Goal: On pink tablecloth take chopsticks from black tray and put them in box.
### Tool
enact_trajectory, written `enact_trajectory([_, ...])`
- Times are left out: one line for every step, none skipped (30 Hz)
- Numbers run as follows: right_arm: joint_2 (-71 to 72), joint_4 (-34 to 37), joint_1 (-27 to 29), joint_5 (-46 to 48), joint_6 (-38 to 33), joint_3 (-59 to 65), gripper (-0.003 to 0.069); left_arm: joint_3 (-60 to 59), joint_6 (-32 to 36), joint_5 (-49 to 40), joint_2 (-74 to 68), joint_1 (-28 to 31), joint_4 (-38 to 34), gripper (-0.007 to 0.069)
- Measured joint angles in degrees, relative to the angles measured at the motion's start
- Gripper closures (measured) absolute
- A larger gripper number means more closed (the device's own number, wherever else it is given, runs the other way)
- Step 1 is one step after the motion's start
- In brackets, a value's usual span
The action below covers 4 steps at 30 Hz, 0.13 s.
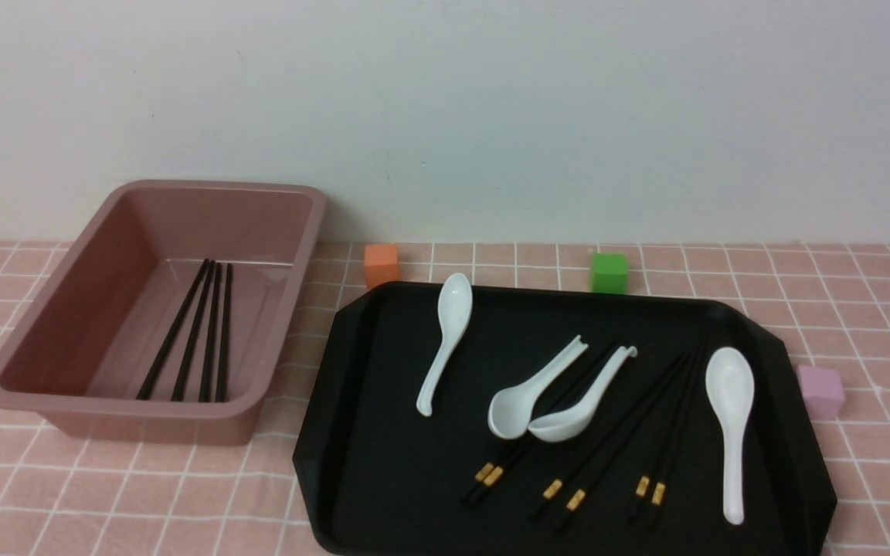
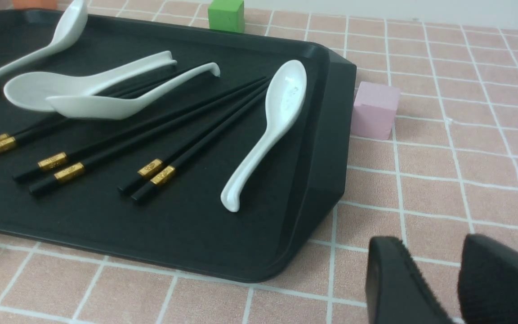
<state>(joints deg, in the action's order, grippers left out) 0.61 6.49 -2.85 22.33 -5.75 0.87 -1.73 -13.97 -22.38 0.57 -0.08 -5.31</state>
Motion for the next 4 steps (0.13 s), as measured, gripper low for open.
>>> enact_trajectory([0.00, 0.00, 0.00, 0.00, 0.00, 0.00, 0.0419, 0.00, 0.00, 0.00, 0.00, 0.00, 0.00, 0.0603])
enact_trajectory([0.00, 0.00, 0.00, 0.00, 0.00, 0.00, 0.0419, 0.00, 0.00, 0.00, 0.00, 0.00, 0.00, 0.0603])
enact_trajectory([0.00, 0.00, 0.00, 0.00, 0.00, 0.00, 0.0419, 0.00, 0.00, 0.00, 0.00, 0.00, 0.00, 0.0603])
enact_trajectory([0.00, 0.00, 0.00, 0.00, 0.00, 0.00, 0.0419, 0.00, 0.00, 0.00, 0.00, 0.00, 0.00, 0.0603])
